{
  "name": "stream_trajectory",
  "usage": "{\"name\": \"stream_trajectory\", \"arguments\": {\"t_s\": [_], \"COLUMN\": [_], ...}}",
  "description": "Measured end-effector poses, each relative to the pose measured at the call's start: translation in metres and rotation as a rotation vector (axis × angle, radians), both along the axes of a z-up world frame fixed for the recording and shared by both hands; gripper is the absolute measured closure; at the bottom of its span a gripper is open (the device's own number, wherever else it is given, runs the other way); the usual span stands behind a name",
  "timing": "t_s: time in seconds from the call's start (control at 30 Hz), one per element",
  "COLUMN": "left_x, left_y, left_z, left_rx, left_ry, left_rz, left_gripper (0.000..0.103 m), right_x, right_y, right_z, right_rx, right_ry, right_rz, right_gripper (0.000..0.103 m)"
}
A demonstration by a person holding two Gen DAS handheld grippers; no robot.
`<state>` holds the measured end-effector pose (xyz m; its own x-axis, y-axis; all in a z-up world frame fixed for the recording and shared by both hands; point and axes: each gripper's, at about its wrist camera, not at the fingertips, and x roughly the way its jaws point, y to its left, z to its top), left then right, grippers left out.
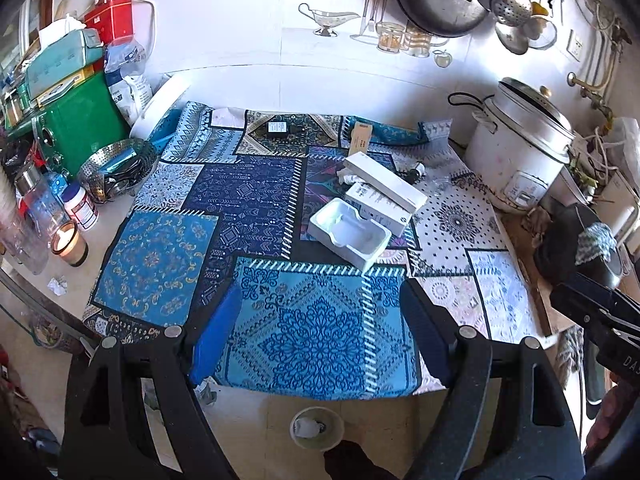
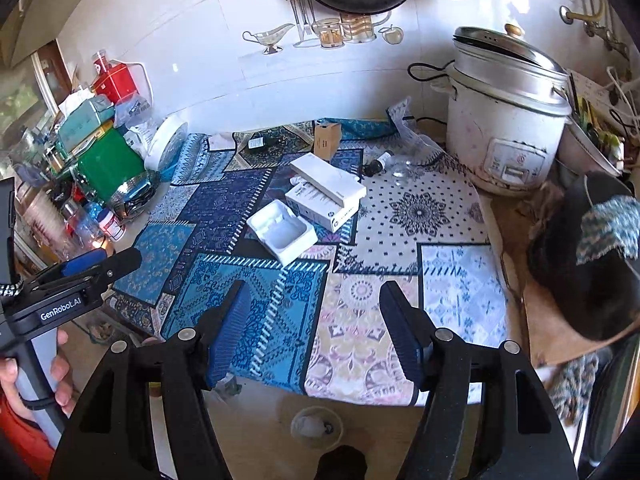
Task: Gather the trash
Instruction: 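Raise both tools back toward the counter, then grasp the white plastic tray with the left tool while the right tool grasps the white box lid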
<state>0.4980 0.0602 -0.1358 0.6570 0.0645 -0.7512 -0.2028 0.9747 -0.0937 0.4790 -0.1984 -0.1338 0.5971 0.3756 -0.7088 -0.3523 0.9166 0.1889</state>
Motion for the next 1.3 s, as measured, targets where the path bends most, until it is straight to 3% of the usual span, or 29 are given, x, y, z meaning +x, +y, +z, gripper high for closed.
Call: {"name": "stream_trajectory", "arguments": {"t_s": [0.3, 0.57, 0.67, 0.77, 0.97, 1.03, 1.3], "left_x": [0.075, 0.136, 0.159, 0.179, 0.2, 0.204, 0.215], "left_y": [0.001, 0.011, 0.017, 0.022, 0.025, 0.022, 0.031], "left_z": [-0.041, -0.094, -0.113, -0.131, -0.157, -0.166, -0.173], "left_rx": [0.013, -0.029, -0.04, -0.052, -0.143, -0.137, -0.111], "left_ry": [0.111, 0.208, 0.245, 0.298, 0.347, 0.372, 0.365], "left_rz": [0.039, -0.005, -0.04, -0.081, -0.117, -0.14, -0.111], "left_gripper": [0.023, 0.023, 0.023, 0.033, 0.041, 0.05, 0.065], "right_x": [0.073, 0.121, 0.139, 0.159, 0.209, 0.224, 0.267], "right_y": [-0.003, 0.008, 0.015, 0.024, 0.05, 0.06, 0.092], "right_z": [-0.012, -0.038, -0.048, -0.058, -0.083, -0.091, -0.127], "right_rx": [-0.017, -0.052, -0.071, -0.07, -0.109, -0.132, -0.221], "right_ry": [0.023, 0.097, 0.122, 0.156, 0.2, 0.208, 0.288], "right_rz": [0.035, -0.005, -0.037, -0.051, -0.022, 0.001, 0.13], "right_gripper": [0.036, 0.035, 0.024, 0.022, 0.022, 0.022, 0.022]}}
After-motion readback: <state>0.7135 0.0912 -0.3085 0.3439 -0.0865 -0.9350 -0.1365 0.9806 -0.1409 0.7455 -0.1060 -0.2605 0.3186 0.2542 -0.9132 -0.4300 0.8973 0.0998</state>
